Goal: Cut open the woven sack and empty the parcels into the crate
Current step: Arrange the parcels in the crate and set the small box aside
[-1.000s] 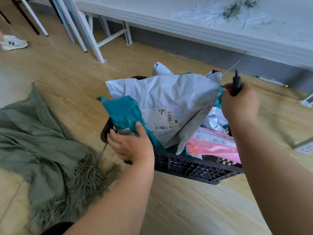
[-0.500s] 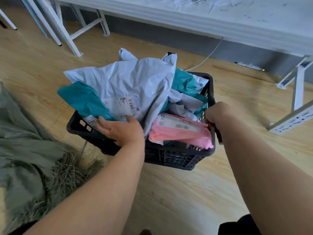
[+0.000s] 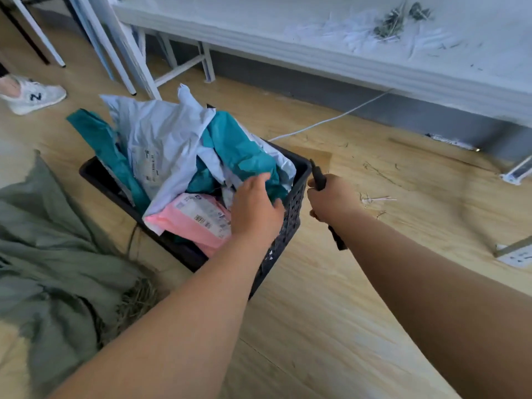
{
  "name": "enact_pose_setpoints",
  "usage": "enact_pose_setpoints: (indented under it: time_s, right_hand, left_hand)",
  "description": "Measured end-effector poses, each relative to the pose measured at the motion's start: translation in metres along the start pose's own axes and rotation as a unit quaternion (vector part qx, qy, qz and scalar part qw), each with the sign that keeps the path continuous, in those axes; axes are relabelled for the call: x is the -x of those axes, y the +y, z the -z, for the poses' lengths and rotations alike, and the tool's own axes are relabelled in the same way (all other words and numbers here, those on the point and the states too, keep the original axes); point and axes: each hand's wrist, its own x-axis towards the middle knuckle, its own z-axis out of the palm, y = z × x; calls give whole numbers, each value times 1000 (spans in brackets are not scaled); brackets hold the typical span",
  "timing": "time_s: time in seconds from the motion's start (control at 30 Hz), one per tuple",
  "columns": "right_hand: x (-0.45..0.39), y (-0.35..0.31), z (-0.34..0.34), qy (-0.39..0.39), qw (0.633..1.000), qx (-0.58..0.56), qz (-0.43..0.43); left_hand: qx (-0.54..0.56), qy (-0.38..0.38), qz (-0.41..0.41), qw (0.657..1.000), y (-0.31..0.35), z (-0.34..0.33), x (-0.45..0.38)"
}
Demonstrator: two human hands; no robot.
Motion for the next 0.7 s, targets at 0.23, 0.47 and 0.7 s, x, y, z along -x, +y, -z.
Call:
enact_pose_setpoints:
  time_s: [0.23, 0.47, 0.7]
  right_hand:
    - [-45, -62, -30, 0, 996, 83, -24]
    - [-52, -55, -37, 13, 996, 72, -57]
    - [-111, -19, 3, 71, 996, 54, -27]
  left_hand:
    - [-34, -90, -29, 995, -26, 21, -25]
    - [-98, -3, -162, 982, -14, 44, -38]
    - [-134, -105, -166, 971, 33, -26, -54]
